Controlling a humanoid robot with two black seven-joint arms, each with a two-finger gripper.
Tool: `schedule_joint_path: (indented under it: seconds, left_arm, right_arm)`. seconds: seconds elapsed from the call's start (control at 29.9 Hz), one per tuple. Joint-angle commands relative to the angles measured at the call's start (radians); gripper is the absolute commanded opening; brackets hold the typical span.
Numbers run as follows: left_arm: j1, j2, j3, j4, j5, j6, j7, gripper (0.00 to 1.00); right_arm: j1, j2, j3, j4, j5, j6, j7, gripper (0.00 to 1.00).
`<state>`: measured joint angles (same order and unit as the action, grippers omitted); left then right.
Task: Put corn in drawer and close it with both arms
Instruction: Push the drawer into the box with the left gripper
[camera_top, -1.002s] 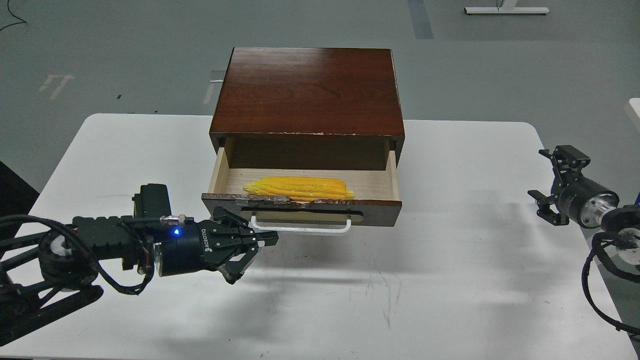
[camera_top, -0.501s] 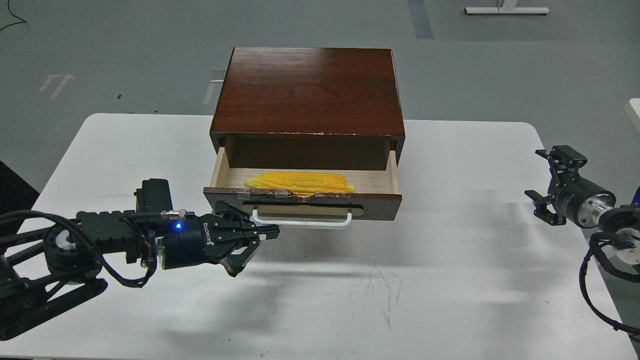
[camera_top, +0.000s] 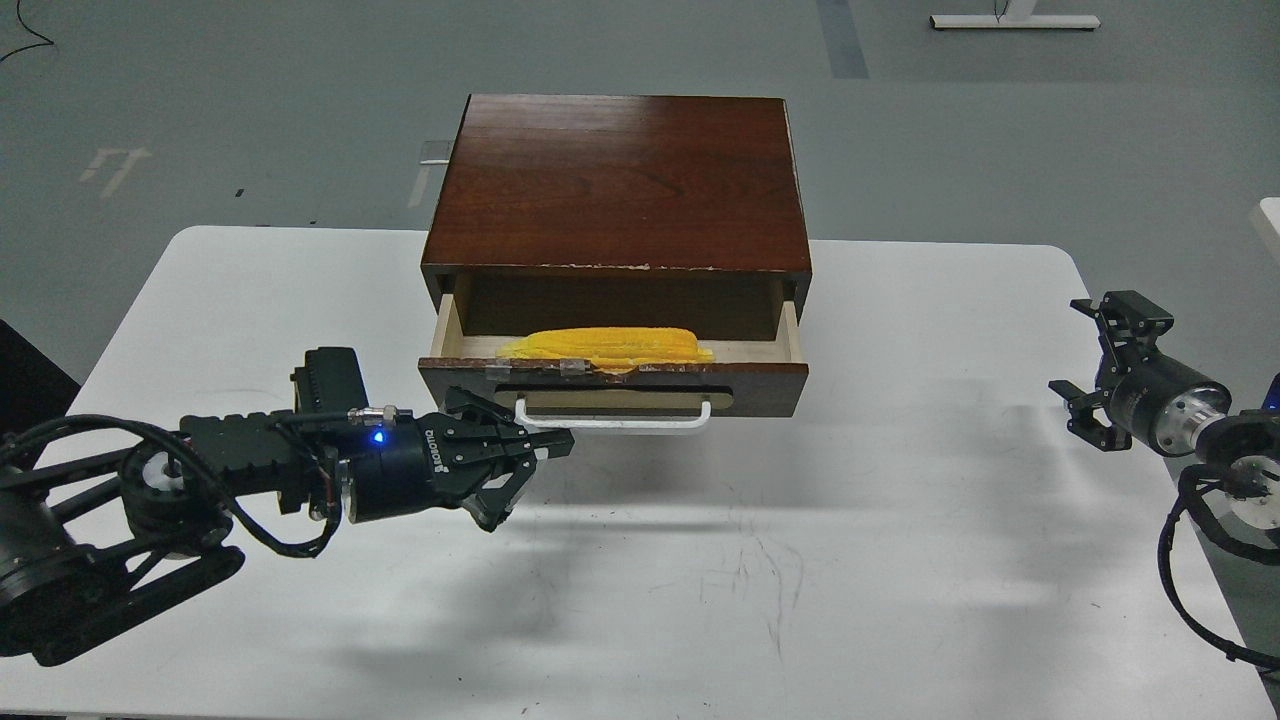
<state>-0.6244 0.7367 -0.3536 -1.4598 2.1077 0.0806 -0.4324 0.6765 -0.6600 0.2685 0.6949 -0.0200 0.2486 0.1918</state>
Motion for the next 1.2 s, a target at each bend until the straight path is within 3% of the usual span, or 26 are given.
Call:
schedule_joint_path:
  seconds: [0.0,1.17]
  left_arm:
    - [-0.003,-0.020,-0.010,0.027,0.000,0.001,0.003,0.00]
    - [-0.074,-0.164,-0.013,0.229,0.000,0.015,0.004,0.00]
  right_arm:
    - [0.000,0.006,0.000,0.002,0.000,0.000,0.000,1.00]
    - [-0.003,0.006,0.002,0.000,0.000,0.000,0.000,1.00]
